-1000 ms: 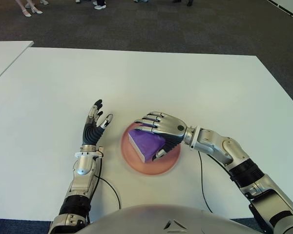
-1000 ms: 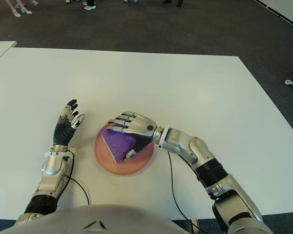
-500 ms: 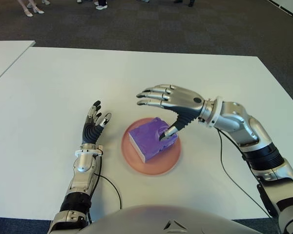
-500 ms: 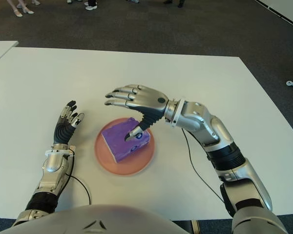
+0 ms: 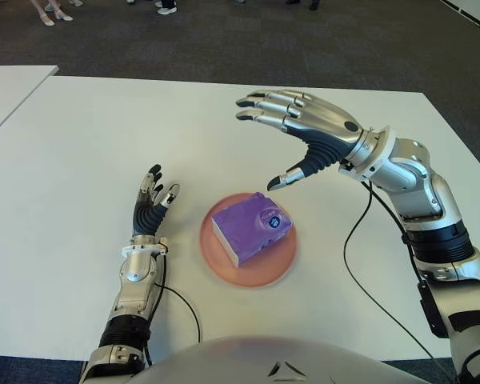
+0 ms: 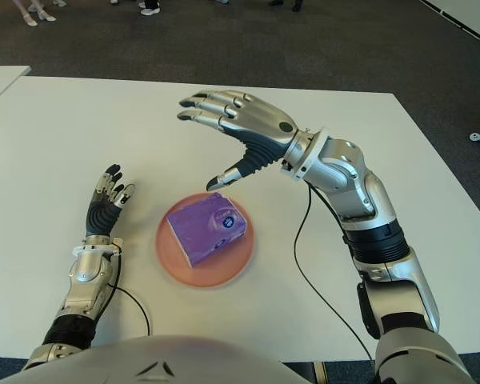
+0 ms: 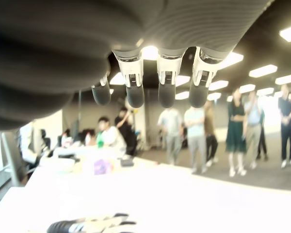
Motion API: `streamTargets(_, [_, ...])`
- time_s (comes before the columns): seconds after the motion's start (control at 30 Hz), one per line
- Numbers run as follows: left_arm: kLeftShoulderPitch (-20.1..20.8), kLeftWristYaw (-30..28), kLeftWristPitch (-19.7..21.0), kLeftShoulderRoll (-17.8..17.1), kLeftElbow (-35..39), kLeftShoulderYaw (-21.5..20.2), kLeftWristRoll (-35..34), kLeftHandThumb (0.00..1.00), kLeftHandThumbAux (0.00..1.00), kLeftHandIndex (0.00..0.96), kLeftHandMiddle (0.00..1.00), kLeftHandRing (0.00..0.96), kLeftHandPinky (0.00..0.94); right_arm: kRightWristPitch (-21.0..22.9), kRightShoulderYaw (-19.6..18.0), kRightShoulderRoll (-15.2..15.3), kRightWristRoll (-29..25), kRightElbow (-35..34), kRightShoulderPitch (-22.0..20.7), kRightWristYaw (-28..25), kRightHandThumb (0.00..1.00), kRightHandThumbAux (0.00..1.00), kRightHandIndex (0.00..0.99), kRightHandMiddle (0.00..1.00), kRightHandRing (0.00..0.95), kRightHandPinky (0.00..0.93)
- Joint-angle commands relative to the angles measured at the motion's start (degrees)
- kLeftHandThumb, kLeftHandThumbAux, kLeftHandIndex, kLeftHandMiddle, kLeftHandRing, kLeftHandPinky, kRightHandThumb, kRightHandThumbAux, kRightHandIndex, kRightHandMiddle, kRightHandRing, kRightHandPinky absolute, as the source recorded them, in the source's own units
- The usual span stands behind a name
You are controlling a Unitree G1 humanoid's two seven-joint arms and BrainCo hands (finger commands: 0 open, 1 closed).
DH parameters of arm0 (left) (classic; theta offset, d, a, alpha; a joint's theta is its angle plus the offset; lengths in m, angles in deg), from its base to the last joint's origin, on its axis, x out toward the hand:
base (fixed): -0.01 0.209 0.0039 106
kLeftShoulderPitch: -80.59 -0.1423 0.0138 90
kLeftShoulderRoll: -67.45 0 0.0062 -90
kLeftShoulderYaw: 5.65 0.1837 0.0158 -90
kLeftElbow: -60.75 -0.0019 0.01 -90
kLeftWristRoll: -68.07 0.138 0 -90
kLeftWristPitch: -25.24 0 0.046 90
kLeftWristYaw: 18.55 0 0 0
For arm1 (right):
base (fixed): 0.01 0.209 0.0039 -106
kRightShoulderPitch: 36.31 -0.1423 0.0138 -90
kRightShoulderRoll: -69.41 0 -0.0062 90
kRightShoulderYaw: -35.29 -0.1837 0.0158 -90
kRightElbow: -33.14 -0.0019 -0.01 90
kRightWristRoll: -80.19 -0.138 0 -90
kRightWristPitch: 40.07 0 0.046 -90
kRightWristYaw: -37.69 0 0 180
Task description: Put the tissue paper into the plate.
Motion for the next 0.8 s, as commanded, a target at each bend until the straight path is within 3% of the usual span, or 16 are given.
streamTargets(0.03, [-2.0, 0.5, 1.1, 0.9, -2.3, 0.4, 0.8, 0.000, 0.521, 0.000, 0.000, 0.000, 0.000, 4.4, -5.5, -0.2, 1.0, -3.4, 2.5, 2.5, 0.063, 0.335, 0.000, 0.000, 0.000, 0.000])
streamTargets(0.4, [-1.4, 1.4, 0.2, 1.1, -3.4, 0.4, 1.7, 0.000, 0.510, 0.000, 0.000, 0.000, 0.000, 11.8, -7.6, -7.2, 1.7, 1.2, 1.2, 11.2, 0.196, 0.338, 0.000, 0.000, 0.000, 0.000])
streamTargets(0.67, [-1.4, 1.0, -0.8, 1.2, -3.5, 0.4, 1.3, 0.000, 0.507, 0.000, 0.000, 0.000, 0.000, 16.1, -9.6, -11.6, 1.4, 1.8, 1.6, 17.4, 0.197, 0.348, 0.000, 0.000, 0.000, 0.000])
streamTargets(0.8, [-1.7, 0.8, -2.7, 0.9, -3.6, 0.6, 1.7, 0.000, 0.501, 0.000, 0.000, 0.000, 0.000, 14.4, -12.3, -14.5, -0.8, 4.4, 3.5, 23.6, 0.162, 0.352, 0.000, 0.000, 0.000, 0.000])
